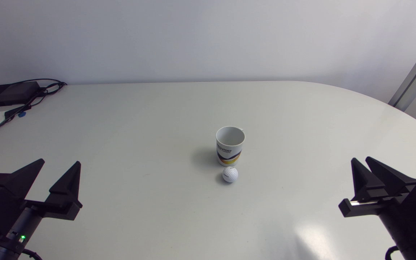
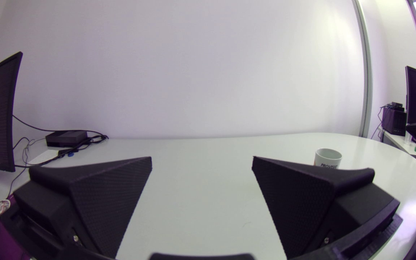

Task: Pick up the white golf ball from the table and place it into the cup.

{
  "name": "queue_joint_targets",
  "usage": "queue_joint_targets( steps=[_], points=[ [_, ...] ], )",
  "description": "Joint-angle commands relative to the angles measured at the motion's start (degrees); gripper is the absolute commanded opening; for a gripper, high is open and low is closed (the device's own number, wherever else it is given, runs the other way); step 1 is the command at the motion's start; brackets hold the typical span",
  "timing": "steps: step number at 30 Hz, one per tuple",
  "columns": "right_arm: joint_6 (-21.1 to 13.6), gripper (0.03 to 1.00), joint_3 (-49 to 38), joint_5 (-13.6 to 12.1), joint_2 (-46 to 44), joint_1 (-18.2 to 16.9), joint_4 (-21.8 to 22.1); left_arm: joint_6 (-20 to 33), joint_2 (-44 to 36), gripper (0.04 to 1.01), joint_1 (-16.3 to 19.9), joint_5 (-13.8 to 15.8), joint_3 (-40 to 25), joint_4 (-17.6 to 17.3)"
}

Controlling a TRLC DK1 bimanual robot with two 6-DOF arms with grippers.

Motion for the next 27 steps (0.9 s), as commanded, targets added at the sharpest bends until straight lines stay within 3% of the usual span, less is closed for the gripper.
queue_joint_targets(
  steps=[1,27],
  points=[
    [-0.7,1.005,-2.1,0.2,-0.3,1.5,-1.7,-0.4,-1.0,0.993,0.2,0.0,-1.2,0.4],
    [-0.7,0.975,1.1,-0.6,-0.5,3.1,-2.8,-0.3,-0.9,0.993,0.3,0.0,-1.2,0.4]
  ],
)
